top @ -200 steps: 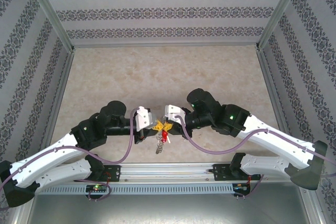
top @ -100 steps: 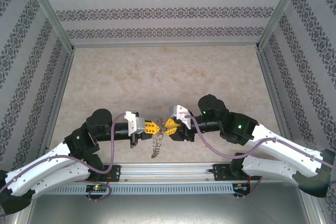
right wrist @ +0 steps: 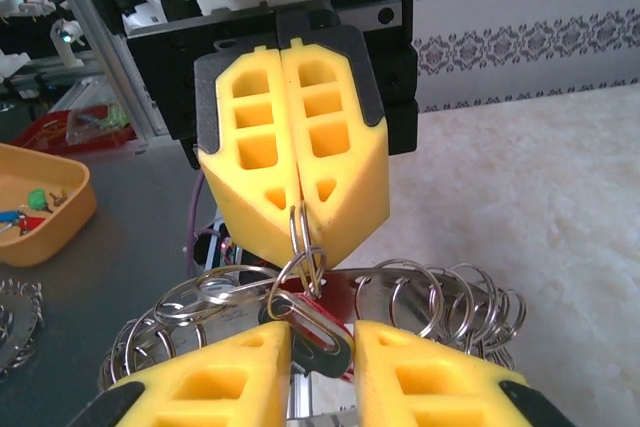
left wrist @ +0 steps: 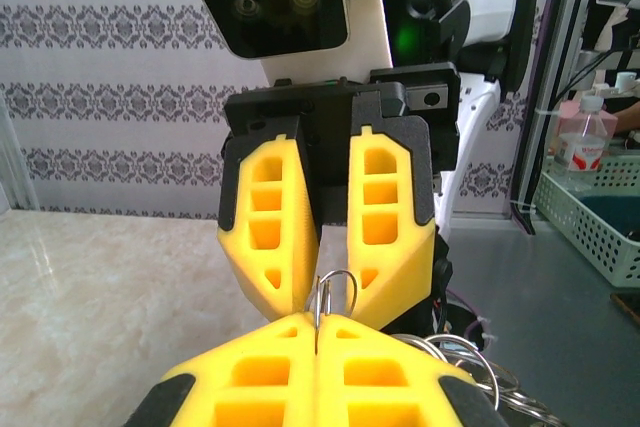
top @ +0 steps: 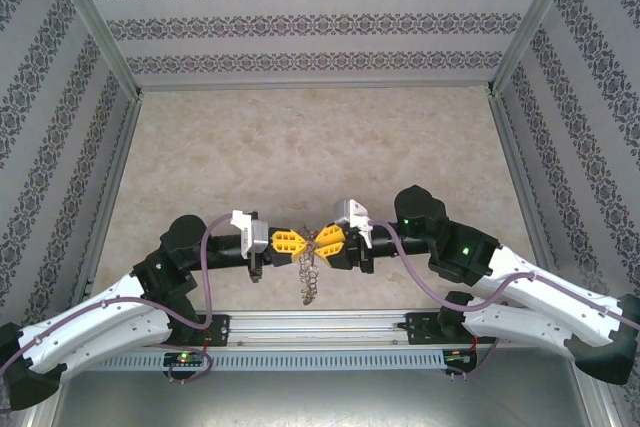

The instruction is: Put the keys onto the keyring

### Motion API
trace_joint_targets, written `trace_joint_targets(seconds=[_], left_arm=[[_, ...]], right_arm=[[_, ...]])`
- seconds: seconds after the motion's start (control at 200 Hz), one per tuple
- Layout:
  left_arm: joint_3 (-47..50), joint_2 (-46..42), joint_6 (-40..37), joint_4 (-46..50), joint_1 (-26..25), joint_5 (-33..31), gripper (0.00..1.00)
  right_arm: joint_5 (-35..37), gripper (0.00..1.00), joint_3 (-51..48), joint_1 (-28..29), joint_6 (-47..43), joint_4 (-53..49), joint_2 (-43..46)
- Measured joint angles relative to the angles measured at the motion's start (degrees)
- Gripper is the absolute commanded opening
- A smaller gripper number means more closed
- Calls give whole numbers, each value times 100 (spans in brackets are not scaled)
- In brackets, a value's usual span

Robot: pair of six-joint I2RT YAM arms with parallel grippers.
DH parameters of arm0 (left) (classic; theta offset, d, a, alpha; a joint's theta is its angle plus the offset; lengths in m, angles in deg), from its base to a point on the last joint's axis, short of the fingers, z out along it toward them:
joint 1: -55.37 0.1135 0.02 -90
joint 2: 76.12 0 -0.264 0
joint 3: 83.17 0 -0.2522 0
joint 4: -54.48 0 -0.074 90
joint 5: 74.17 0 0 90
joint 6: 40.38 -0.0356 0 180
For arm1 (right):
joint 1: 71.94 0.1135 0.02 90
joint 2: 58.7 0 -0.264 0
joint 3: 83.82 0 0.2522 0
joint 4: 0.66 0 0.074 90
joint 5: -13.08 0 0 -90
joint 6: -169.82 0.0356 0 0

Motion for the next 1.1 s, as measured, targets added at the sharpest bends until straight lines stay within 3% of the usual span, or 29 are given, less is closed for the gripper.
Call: trace_joint_targets(seconds=[0.18, 0.475, 0.565, 0.679, 0.994, 1.099], left_arm=[[0, -9, 26, -52, 22, 11, 0], [0, 2, 24, -50, 22, 20, 0], [0, 7, 24, -50, 22, 20, 0], [0, -17, 22, -39, 22, 33, 0], [0, -122, 9, -24, 22, 50, 0], [-2, -138, -4, -17, 52, 68, 0]], right_arm=[[-83, 36, -61, 0, 61, 37, 216], [-227, 31, -59, 0, 122, 293, 153], [-258, 24, -46, 0, 157, 369, -57], [-256, 0, -17, -4, 192, 365, -238], [-280, 0, 44, 0, 234, 374, -323], [-284, 13, 105, 0, 236, 341, -398]])
